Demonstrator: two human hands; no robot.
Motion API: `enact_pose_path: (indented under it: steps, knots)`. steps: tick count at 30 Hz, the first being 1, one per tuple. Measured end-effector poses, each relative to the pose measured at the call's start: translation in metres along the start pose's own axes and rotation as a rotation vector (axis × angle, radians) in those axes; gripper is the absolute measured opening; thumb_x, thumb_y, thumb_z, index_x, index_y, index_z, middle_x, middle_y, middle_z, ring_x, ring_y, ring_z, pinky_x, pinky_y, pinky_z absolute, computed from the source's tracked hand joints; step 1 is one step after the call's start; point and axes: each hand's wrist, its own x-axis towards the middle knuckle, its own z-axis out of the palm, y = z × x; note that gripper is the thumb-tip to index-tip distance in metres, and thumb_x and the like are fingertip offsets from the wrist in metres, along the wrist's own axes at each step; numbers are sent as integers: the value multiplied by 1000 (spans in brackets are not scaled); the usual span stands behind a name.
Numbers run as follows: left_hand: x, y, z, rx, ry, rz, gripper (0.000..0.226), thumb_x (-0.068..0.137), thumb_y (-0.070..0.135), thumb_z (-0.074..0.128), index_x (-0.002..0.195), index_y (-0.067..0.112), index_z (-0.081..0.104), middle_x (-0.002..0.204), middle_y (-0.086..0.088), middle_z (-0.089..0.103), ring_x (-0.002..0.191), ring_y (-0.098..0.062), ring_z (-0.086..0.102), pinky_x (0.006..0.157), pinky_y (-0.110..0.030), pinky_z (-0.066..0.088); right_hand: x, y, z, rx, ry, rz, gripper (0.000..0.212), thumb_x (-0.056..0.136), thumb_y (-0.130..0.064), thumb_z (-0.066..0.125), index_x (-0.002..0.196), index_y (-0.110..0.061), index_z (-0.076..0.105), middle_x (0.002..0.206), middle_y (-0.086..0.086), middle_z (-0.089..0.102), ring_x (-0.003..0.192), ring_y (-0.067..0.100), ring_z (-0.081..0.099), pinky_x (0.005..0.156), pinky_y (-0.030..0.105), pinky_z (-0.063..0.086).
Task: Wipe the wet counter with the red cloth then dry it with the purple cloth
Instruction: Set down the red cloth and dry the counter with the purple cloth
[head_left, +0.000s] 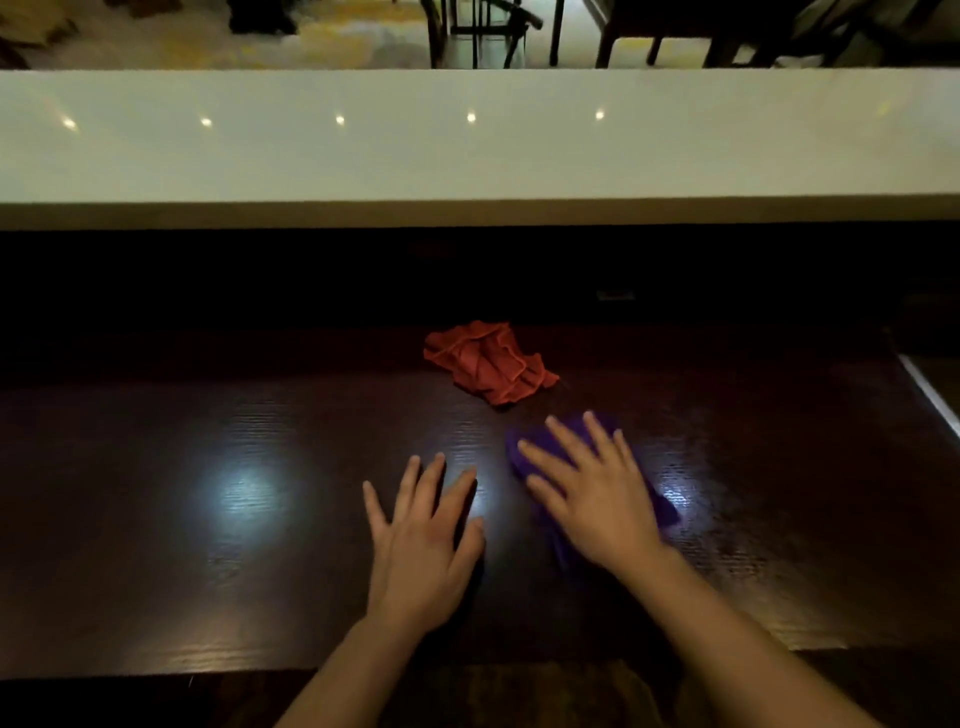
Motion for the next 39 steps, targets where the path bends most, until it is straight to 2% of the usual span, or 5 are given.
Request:
enact_pose_path:
  steps: [4, 11, 17, 23, 39]
  knots:
    - [4, 22, 10, 45, -21, -21, 57, 89, 51, 31, 142, 33, 41, 157, -6, 30, 149, -24, 9, 115, -63, -6, 37, 7, -12, 4, -35, 180, 50, 97, -62, 29, 145, -51, 33, 163, -9, 23, 151, 33, 9, 120, 55, 11]
    - [10, 42, 19, 64, -10, -79, 55, 91, 52, 29, 141, 33, 42, 156, -12, 31, 149, -27, 8, 115, -64, -2, -86, -2, 17, 55, -46, -232, 47, 98, -62, 33, 144, -51, 32, 161, -12, 25, 151, 30, 14, 118, 53, 17]
    - [13, 43, 25, 151, 8, -68, 53, 90, 52, 33, 136, 29, 48, 150, -16, 39, 145, -32, 21, 113, -67, 10, 11, 13, -9, 36, -25, 132, 48, 97, -61, 29, 144, -52, 33, 162, -9, 23, 151, 33, 8, 120, 54, 10]
    - [13, 53, 28, 213, -34, -88, 62, 87, 57, 32, 142, 30, 39, 155, -18, 30, 147, -33, 10, 113, -69, 6, -102, 34, 10, 12, -16, -97, 48, 99, -62, 29, 147, -55, 24, 162, -10, 24, 151, 31, 10, 119, 54, 16]
    - [25, 133, 61, 221, -80, 2, 60, 91, 60, 22, 146, 38, 29, 160, -18, 16, 148, -32, -7, 113, -67, -6, -118, 150, -20, -21, -3, 335, 49, 96, -64, 23, 142, -55, 35, 159, -7, 32, 149, 34, 18, 118, 56, 20]
